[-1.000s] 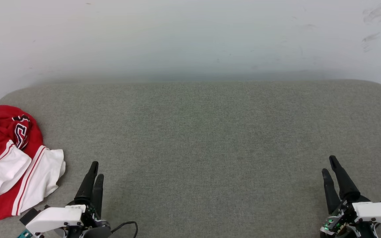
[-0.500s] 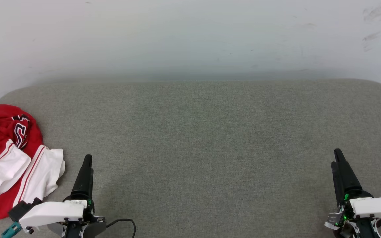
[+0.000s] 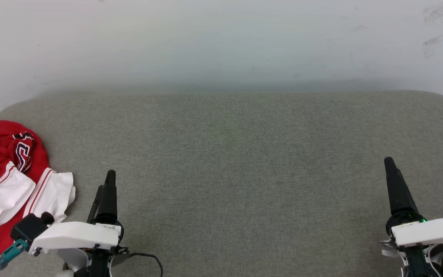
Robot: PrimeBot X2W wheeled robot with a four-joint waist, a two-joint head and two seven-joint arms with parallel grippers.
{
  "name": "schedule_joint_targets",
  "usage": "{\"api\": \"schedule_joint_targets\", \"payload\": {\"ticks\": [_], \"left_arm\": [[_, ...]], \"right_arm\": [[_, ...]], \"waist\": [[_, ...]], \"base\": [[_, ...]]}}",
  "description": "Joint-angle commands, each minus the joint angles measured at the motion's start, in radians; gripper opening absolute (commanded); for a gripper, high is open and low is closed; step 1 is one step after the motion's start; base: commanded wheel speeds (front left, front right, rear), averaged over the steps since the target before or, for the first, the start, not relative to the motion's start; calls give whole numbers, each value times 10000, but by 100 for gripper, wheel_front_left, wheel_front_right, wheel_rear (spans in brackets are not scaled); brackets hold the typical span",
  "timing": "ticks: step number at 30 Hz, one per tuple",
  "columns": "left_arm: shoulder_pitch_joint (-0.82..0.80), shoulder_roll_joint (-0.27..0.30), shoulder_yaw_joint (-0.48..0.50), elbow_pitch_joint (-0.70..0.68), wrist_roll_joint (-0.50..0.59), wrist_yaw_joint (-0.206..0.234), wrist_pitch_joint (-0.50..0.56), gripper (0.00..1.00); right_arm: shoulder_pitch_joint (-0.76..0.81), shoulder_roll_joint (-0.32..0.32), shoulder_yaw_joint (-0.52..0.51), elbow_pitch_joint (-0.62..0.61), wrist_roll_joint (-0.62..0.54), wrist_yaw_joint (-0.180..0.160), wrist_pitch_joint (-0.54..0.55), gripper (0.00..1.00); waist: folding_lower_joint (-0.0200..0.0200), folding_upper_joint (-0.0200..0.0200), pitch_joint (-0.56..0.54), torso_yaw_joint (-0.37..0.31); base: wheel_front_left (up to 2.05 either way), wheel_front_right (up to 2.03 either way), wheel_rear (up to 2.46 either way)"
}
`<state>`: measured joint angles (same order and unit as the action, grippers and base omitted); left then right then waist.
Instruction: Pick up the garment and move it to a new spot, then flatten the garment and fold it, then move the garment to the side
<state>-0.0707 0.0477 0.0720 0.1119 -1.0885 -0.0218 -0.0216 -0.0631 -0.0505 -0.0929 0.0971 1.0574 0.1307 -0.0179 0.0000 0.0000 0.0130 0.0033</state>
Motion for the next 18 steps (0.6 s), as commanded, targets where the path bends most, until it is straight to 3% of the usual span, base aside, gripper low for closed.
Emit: {"api": "schedule_joint_targets", "payload": {"ticks": [1,18], "left_arm": [[-146,22,-73,-243,492,91,-103,100],[65,64,-656,-324,3473,724,-691,100]], "right_arm": [[-110,-9,81,-299,-545,2,-121,100],[214,-6,422,-361,-3713,1,-716,100]], "waist": [[0,0,3,2],[0,0,7,35]], "base": [[0,0,0],[0,0,0]]}}
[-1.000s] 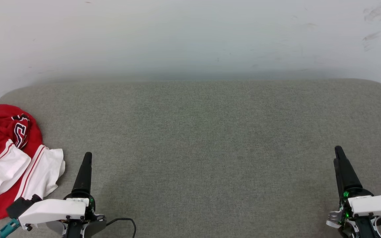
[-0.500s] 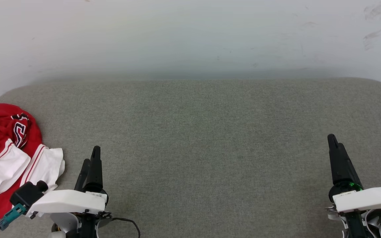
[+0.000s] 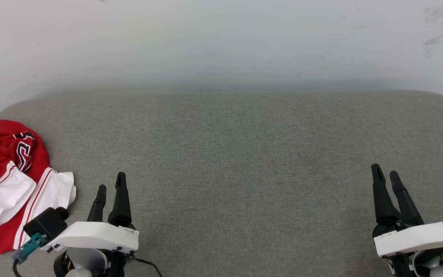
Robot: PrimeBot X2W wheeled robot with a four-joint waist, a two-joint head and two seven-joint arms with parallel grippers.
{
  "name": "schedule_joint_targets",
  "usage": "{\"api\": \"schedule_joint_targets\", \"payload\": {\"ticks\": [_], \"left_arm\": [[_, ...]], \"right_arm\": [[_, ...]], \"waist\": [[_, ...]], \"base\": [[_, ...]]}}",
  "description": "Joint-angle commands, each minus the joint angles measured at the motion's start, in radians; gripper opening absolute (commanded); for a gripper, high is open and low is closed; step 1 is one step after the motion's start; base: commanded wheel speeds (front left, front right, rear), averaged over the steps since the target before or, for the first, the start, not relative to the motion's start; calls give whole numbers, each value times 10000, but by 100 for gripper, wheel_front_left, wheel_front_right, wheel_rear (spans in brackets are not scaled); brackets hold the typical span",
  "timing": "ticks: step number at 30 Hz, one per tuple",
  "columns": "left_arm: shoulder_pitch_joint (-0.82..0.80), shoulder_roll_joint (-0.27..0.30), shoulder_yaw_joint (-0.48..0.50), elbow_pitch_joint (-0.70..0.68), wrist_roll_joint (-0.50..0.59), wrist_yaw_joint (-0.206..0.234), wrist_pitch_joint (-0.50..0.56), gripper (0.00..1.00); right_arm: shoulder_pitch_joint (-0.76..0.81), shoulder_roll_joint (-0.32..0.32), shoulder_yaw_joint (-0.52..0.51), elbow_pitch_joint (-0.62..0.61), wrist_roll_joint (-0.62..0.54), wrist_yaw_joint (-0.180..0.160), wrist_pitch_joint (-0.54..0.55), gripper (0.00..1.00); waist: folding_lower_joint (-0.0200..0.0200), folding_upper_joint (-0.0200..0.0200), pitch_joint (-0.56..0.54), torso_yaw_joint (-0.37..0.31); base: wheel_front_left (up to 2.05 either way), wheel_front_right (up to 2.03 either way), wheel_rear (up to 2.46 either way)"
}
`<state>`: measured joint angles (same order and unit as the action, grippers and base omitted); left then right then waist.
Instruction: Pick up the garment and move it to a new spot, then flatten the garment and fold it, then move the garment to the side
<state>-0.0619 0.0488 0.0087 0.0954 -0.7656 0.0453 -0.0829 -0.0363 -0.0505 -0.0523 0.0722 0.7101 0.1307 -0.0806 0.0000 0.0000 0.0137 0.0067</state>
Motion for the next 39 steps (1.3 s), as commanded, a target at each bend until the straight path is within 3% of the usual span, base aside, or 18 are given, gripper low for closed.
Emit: {"api": "schedule_joint_targets", "payload": {"ticks": [1,39], "left_arm": [[-16,63,-66,-151,378,68,-112,100],[261,202,-812,-264,4543,750,-1114,100]], "right_arm": [[-45,-6,24,-101,-392,1,-120,100],[280,0,208,-274,-4770,0,-1142,100]], "waist": [[0,0,0,2],[0,0,-23,58]], "base": [[0,0,0],[0,0,0]]}}
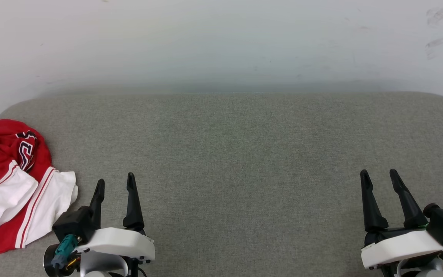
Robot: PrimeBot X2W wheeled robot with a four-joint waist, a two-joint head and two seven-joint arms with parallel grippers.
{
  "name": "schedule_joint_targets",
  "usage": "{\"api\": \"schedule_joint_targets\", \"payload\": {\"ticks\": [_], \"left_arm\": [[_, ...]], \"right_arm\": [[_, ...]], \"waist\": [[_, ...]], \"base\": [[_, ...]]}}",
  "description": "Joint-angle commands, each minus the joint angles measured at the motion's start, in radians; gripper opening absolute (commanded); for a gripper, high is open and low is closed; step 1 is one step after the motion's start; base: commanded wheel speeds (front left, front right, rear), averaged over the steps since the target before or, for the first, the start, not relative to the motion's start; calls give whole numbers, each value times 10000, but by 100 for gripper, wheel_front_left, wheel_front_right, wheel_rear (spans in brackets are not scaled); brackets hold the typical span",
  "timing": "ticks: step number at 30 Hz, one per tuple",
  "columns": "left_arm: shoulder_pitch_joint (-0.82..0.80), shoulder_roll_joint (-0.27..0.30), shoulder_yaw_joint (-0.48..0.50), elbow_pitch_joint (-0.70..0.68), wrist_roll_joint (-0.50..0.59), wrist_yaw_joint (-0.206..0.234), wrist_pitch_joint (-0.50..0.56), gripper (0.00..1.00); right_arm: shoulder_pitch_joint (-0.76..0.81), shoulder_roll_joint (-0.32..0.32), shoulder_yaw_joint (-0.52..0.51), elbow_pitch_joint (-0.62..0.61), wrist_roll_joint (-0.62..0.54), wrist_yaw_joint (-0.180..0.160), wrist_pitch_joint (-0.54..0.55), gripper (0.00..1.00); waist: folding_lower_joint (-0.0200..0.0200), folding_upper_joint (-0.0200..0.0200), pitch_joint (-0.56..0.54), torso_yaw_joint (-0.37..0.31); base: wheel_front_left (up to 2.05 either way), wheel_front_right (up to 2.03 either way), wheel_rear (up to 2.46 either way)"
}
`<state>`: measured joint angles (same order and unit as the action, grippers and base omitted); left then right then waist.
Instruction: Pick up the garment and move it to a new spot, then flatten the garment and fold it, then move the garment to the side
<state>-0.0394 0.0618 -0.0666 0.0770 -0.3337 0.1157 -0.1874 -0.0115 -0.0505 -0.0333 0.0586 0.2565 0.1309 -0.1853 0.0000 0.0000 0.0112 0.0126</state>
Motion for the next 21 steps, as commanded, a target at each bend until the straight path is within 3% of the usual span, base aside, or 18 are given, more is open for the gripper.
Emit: {"api": "schedule_joint_targets", "payload": {"ticks": [1,21], "left_arm": [[46,72,-75,-81,317,51,-100,100],[201,27,-231,-117,1802,-20,-488,100]], "right_arm": [[37,0,26,-154,-335,-2,-122,100],[147,4,114,-250,-1556,-3,-512,100]], "waist": [[0,0,2,1],[0,0,25,6]], "base": [[0,0,0],[0,0,0]]}}
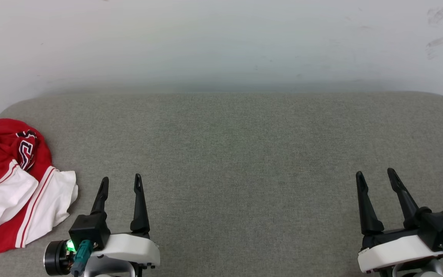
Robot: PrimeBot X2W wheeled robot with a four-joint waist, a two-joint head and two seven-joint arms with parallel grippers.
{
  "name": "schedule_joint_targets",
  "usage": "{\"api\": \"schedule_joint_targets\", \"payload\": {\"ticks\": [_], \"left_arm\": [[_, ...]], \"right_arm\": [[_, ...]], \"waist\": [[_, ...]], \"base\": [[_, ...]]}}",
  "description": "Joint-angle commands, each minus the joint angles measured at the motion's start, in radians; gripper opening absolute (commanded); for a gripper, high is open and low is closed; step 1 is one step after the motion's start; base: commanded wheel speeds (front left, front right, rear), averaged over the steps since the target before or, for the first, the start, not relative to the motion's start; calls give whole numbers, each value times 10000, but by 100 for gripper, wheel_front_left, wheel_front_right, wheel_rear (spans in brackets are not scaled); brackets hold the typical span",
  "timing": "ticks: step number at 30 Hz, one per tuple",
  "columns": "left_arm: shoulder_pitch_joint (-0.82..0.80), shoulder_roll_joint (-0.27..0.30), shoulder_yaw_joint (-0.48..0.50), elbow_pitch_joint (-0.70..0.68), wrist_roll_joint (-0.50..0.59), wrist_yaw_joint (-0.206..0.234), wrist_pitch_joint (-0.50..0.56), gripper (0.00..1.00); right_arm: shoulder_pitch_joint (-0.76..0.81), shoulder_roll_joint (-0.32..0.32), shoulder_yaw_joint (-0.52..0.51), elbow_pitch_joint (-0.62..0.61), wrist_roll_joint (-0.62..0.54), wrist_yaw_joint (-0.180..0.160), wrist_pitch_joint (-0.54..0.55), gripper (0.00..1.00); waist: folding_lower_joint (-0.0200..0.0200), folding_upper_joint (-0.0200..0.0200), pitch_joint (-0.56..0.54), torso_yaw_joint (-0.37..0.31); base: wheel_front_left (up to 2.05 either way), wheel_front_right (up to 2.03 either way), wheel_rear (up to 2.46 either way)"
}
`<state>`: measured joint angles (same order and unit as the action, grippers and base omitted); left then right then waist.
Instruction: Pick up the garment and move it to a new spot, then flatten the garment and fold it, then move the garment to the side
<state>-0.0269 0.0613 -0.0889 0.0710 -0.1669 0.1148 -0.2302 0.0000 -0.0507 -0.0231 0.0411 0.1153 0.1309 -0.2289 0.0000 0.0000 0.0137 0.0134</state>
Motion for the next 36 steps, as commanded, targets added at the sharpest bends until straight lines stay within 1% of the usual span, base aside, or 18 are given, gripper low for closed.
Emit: {"api": "schedule_joint_targets", "payload": {"ticks": [1,17,23,31,36], "left_arm": [[84,27,-6,-51,210,-21,-73,100],[159,-59,62,0,1251,-108,-368,100],[169,-82,128,62,1168,-154,-356,100],[173,-102,174,119,1109,-244,-356,100],[66,-108,170,215,1059,-268,-356,100]], "right_arm": [[44,7,18,-79,-187,-3,-101,100],[153,9,121,-96,-176,-3,-376,100],[163,9,77,52,196,-3,-369,100],[170,9,36,93,334,-5,-369,100],[185,9,42,62,329,-5,-369,100]], "waist": [[0,0,0,-5],[0,0,-10,-10],[0,0,-18,-2],[0,0,-12,47],[0,0,6,284]], "base": [[0,0,0],[0,0,0],[0,0,0],[0,0,0],[0,0,0]]}}
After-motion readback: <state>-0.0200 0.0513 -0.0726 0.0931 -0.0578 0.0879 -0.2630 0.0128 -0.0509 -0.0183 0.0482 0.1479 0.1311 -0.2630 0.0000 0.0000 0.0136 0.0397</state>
